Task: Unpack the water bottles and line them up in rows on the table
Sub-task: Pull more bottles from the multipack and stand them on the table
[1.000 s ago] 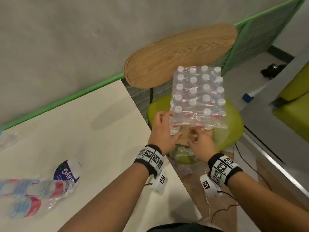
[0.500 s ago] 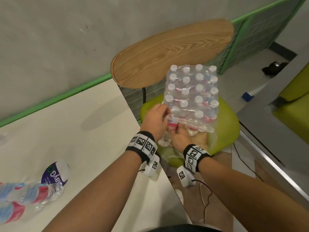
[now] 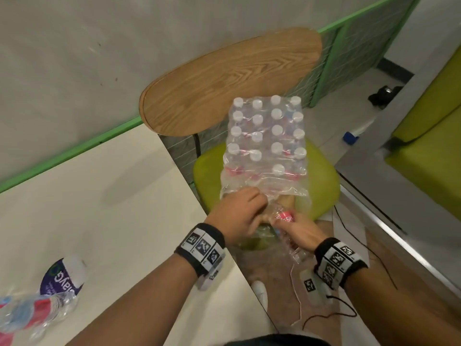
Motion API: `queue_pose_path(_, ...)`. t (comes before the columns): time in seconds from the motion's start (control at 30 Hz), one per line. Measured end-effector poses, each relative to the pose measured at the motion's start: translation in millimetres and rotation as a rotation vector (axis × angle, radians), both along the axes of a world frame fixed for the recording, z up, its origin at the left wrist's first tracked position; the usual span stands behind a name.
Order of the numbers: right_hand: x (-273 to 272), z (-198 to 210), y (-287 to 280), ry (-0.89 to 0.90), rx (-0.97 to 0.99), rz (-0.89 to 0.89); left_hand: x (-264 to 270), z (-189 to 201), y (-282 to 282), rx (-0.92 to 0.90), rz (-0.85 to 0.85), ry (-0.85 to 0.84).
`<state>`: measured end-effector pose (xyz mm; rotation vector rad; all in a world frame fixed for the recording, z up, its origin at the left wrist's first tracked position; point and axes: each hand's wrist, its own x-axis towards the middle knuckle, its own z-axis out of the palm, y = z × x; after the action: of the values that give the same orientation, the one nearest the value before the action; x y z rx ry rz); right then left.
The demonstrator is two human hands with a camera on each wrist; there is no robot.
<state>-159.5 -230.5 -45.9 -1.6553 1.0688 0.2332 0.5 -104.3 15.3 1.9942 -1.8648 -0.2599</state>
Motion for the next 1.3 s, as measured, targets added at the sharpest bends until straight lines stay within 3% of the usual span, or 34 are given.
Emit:
queue_pose_path(0.07,-9.3,-1.8,-8.7,0.074,-0.123,0.006,-16.9,-19.5,-2.6,0.193,-0.008,0.036)
queue_pose_path(0.13,-15.9,-0.9,-15.5,0.126,-0.19,-0.008,-22.8,-38.9,-13.1,0.325,0.164,0.171)
queue_pose_path(0.23,-19.9,3.4,-22.7,0.187,-0.263,0.019,-20.8,-43.9,-38.1,0.429,0.373,0.218)
queue_pose_path(0.37,-21.9,-1.9,-24.8,0.236,-0.4,0.094,-23.6,-41.7,-66.4,0.489,0.459,0.17)
queue_pose_path(0.43,-22.1,-3.0,-24.3,0.23,-0.425,0.101,-28.0,-50.5,-74.9,0.473,0.49,0.236)
queue_pose_path(0.57,-24.1,4.2,-26.0,0.214,-0.503,0.106,-33.1,-53.9,-76.8,0.613,0.501,0.26)
queue_pose_path(0.67,-25.3,16.9,-28.4,0.182,-0.595,0.096,-31.9,-60.1,-71.6,0.532,0.437,0.29)
queue_pose_path(0.77,-27.5,39.7,-26.2,0.117,-0.65,0.091,-26.8,-56.9,-55.1,0.341,0.36,0.406)
queue_pose_path(0.87,-28.0,58.9,-22.9,0.077,-0.705,0.06,-18.4,-57.6,-34.8,0.26,0.343,0.368)
queue_pose_path(0.93,-26.9,61.9,-19.8,0.086,-0.713,0.046,-11.6,-59.7,-20.0,0.223,0.401,0.586)
queue_pose_path(1.0,-26.2,62.9,-15.2,0.117,-0.69,0.063,-4.2,-55.3,-2.7,0.192,0.46,0.777)
queue_pose_path(1.13,-24.4,63.7,-5.0,0.136,-0.569,0.148,8.7,-42.1,49.8,0.217,0.416,0.793)
queue_pose_path(1.3,-9.3,49.8,30.8,0.012,-0.308,0.265,19.3,-34.5,139.0,0.123,0.606,0.848)
